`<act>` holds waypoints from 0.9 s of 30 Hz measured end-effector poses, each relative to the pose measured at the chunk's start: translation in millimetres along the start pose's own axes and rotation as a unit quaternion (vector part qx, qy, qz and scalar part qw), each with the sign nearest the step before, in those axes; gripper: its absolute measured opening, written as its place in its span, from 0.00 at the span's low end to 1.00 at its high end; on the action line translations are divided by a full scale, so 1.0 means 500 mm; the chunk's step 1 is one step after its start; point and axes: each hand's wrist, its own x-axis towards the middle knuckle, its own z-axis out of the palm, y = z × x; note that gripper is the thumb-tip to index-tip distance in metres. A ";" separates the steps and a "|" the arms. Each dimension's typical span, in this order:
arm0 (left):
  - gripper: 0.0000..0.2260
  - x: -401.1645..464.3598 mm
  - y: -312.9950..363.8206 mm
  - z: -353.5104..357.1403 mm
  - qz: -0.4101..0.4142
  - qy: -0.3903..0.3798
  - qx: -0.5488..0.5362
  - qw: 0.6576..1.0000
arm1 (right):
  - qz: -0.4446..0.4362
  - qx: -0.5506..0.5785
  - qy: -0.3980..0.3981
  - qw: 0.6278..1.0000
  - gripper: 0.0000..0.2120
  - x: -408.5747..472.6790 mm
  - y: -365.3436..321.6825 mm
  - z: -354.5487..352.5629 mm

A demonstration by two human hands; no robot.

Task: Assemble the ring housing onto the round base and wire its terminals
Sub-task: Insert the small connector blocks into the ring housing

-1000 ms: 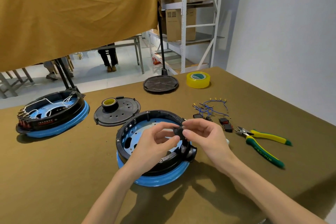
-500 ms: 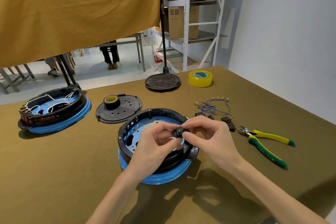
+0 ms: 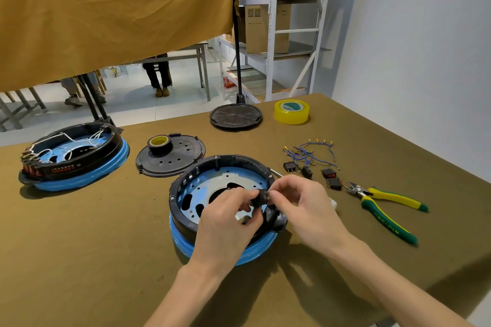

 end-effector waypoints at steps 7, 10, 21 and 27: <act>0.14 -0.005 0.001 -0.007 -0.005 0.015 0.027 1.000 | 0.008 0.050 0.001 0.999 0.05 -0.003 -0.003 -0.003; 0.16 -0.006 0.001 -0.005 0.003 0.004 0.029 1.000 | -0.009 0.036 0.011 0.999 0.05 -0.003 -0.005 -0.008; 0.16 -0.008 0.001 -0.004 0.012 -0.001 0.036 0.999 | -0.069 -0.057 -0.006 0.996 0.04 -0.011 -0.014 0.003; 0.17 -0.008 0.007 -0.008 0.013 -0.001 0.039 0.999 | -0.024 0.030 0.041 0.998 0.06 -0.024 -0.015 0.008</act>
